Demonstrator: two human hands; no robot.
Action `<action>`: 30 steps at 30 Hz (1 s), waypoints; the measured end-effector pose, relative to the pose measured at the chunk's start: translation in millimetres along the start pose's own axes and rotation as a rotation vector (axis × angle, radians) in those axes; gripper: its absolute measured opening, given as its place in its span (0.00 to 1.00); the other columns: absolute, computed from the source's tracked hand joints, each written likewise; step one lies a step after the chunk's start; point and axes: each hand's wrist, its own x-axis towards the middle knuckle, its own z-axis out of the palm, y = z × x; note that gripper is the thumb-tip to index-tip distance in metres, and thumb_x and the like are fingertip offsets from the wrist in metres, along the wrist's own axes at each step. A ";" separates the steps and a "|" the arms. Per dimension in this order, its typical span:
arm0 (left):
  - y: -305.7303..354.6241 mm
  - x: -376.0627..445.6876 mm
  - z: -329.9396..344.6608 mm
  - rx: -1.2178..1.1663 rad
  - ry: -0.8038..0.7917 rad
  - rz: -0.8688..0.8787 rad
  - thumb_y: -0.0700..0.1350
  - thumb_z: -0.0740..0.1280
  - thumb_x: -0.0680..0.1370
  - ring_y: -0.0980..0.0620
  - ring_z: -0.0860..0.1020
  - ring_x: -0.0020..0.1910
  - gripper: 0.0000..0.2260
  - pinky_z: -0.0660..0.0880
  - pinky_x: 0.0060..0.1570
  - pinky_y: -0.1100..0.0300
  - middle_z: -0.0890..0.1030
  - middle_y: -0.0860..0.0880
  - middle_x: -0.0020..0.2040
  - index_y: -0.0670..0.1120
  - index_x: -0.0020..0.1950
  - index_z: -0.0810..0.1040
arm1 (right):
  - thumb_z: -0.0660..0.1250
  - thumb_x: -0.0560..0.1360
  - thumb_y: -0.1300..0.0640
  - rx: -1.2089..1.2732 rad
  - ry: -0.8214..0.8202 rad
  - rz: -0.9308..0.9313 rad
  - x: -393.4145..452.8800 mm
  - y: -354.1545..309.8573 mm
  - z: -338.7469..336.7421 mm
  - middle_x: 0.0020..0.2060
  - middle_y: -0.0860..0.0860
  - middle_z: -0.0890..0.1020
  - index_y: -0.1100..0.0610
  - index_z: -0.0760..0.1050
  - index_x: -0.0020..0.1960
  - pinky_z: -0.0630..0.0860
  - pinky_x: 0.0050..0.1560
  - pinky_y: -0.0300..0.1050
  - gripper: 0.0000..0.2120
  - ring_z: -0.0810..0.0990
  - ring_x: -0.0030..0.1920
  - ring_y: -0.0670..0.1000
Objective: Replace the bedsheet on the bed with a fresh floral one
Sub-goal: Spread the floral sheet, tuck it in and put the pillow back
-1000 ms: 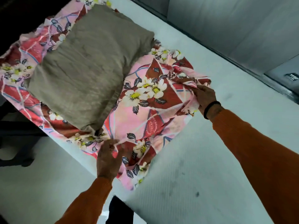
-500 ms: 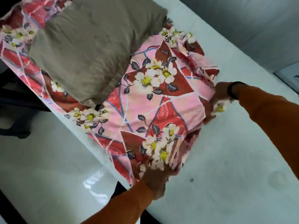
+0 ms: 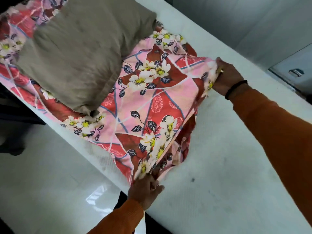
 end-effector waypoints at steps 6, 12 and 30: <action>6.4 10.0 -51.5 -0.026 0.402 -0.161 0.74 0.61 0.74 0.46 0.80 0.49 0.24 0.75 0.51 0.52 0.82 0.52 0.50 0.54 0.47 0.71 | 0.65 0.80 0.63 -0.003 -0.496 -0.021 -18.4 17.4 84.1 0.72 0.69 0.70 0.72 0.67 0.73 0.68 0.74 0.62 0.24 0.71 0.72 0.66; 82.3 72.4 -122.7 -0.236 0.594 0.157 0.74 0.70 0.67 0.46 0.74 0.65 0.44 0.75 0.62 0.46 0.72 0.49 0.68 0.57 0.76 0.60 | 0.83 0.64 0.56 -0.462 -0.546 -0.023 -36.3 57.4 133.1 0.45 0.59 0.76 0.74 0.73 0.53 0.71 0.61 0.57 0.30 0.73 0.50 0.59; 27.0 125.1 -244.0 0.042 0.358 0.535 0.52 0.69 0.78 0.50 0.80 0.48 0.10 0.78 0.52 0.54 0.83 0.49 0.50 0.48 0.54 0.84 | 0.76 0.71 0.55 -0.682 0.885 -0.085 -13.8 119.8 -3.0 0.52 0.62 0.84 0.63 0.82 0.54 0.76 0.55 0.51 0.15 0.82 0.56 0.62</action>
